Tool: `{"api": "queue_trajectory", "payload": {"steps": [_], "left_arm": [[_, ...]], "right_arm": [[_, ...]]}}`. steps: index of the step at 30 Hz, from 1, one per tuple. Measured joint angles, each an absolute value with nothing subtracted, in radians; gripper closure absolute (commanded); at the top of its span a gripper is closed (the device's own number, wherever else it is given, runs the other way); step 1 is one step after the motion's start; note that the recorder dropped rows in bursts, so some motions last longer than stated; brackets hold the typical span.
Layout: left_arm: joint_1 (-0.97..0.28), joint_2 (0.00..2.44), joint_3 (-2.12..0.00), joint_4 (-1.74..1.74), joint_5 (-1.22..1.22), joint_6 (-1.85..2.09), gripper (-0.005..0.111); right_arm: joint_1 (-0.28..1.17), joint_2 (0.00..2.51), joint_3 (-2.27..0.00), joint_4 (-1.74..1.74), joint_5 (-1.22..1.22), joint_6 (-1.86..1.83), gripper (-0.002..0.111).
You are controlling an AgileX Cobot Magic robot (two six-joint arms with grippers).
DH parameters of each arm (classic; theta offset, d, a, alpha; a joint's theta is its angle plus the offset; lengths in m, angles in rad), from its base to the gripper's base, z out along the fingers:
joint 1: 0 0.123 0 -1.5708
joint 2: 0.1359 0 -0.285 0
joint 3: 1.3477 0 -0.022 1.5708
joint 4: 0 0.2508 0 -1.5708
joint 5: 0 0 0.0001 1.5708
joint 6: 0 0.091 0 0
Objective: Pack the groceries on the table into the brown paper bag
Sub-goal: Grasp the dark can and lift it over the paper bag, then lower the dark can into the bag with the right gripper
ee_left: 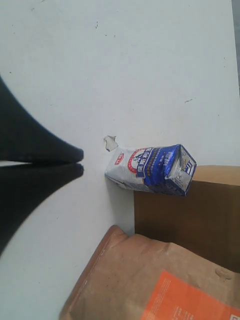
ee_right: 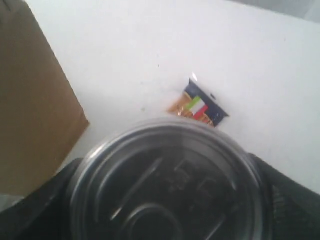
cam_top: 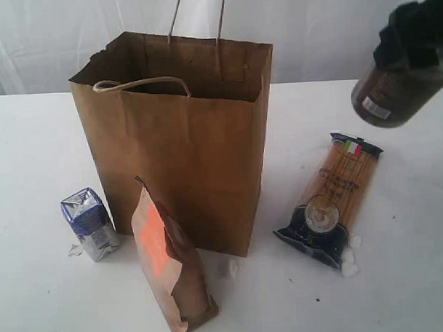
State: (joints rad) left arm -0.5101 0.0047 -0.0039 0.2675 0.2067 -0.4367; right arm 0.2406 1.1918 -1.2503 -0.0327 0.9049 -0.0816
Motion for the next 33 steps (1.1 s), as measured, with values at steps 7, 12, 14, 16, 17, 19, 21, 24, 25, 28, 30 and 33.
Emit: {"api": "queue_trajectory", "payload": {"steps": [7, 12, 14, 16, 17, 19, 21, 24, 25, 28, 30, 33], "left_arm": [[-0.510, 0.005, -0.004, 0.268, 0.207, -0.437, 0.106], [-0.510, 0.005, -0.004, 0.268, 0.207, -0.437, 0.106], [-0.510, 0.005, -0.004, 0.268, 0.207, -0.437, 0.106], [-0.510, 0.005, -0.004, 0.268, 0.207, -0.437, 0.106], [-0.510, 0.005, -0.004, 0.268, 0.207, -0.437, 0.106], [-0.510, 0.005, -0.004, 0.268, 0.207, -0.437, 0.106], [-0.510, 0.005, -0.004, 0.268, 0.207, -0.437, 0.106], [-0.510, 0.005, -0.004, 0.268, 0.207, -0.437, 0.106], [-0.510, 0.005, -0.004, 0.268, 0.207, -0.437, 0.106], [-0.510, 0.005, -0.004, 0.268, 0.207, -0.437, 0.106], [-0.510, 0.005, -0.004, 0.268, 0.207, -0.437, 0.106], [-0.510, 0.005, -0.004, 0.268, 0.207, -0.437, 0.106]], "right_arm": [[0.311, 1.197, -1.399, -0.007, 0.887, -0.131, 0.108], [0.405, 1.241, -1.486, 0.000, 0.878, -0.148, 0.108], [0.441, 1.266, -1.515, 0.000, 0.878, -0.160, 0.108], [0.480, 1.293, -1.547, 0.000, 0.878, -0.171, 0.108], [0.495, 1.304, -1.560, 0.000, 0.878, -0.175, 0.108], [0.529, 1.329, -1.590, 0.000, 0.878, -0.186, 0.108], [0.560, 1.351, -1.617, 0.006, 0.878, -0.191, 0.108], [0.596, 1.383, -1.655, 0.006, 0.878, -0.198, 0.108], [0.607, 1.394, -1.665, 0.006, 0.878, -0.202, 0.108], [0.630, 1.427, -1.684, 0.006, 0.878, -0.209, 0.108], [0.641, 1.448, -1.688, 0.000, 0.878, -0.211, 0.108], [0.651, 1.486, -1.690, 0.000, 0.878, -0.216, 0.108]]}}
